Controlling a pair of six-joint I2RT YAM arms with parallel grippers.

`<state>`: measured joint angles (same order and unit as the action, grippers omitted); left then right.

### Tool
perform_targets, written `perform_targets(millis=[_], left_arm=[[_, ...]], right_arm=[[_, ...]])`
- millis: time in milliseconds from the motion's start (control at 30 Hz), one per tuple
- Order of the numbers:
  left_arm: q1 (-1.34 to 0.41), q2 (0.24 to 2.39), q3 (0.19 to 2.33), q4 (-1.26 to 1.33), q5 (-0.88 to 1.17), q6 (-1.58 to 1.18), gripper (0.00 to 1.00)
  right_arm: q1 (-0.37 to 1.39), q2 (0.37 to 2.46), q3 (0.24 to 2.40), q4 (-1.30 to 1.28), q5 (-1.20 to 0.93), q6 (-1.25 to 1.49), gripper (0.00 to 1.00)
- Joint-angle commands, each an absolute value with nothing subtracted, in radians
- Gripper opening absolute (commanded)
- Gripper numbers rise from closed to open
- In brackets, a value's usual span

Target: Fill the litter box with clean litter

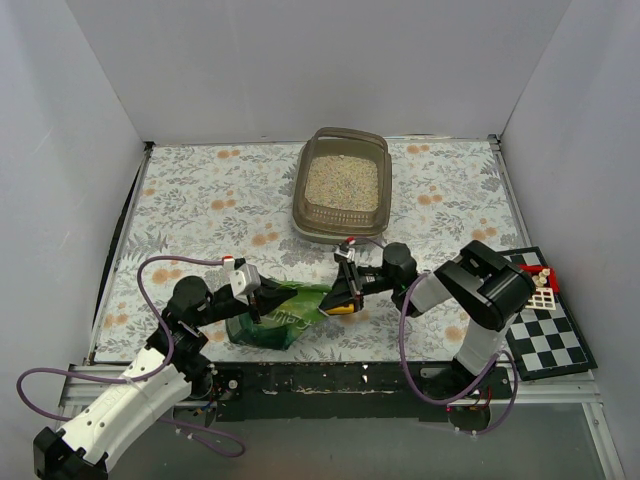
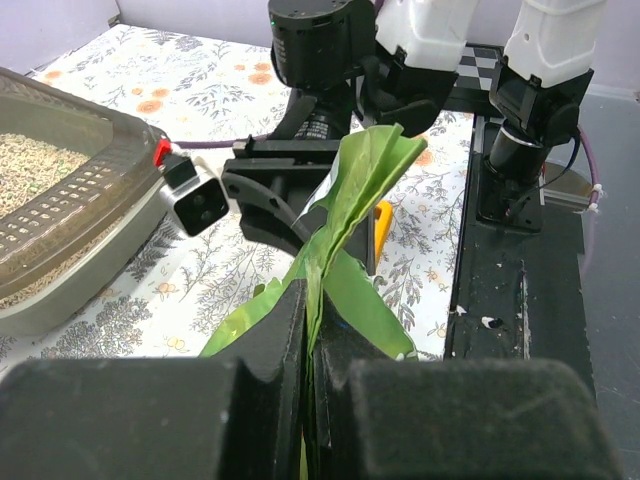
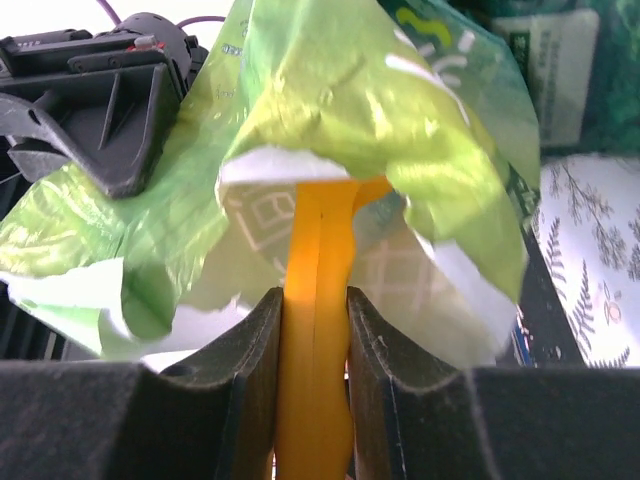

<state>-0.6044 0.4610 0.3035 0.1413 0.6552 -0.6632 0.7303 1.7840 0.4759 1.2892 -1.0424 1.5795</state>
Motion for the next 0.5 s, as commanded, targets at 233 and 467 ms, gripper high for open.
perform_targets(millis=[233, 467], left_arm=[[-0.609, 0.442, 0.281, 0.161, 0.666, -0.683, 0.0], [-0.609, 0.443, 0.281, 0.166, 0.66, -0.683, 0.0]], right_arm=[[0.58, 1.641, 0.281, 1.885, -1.111, 1.638, 0.01], [0.511, 1.554, 0.203, 1.885, -1.127, 1.641, 0.01]])
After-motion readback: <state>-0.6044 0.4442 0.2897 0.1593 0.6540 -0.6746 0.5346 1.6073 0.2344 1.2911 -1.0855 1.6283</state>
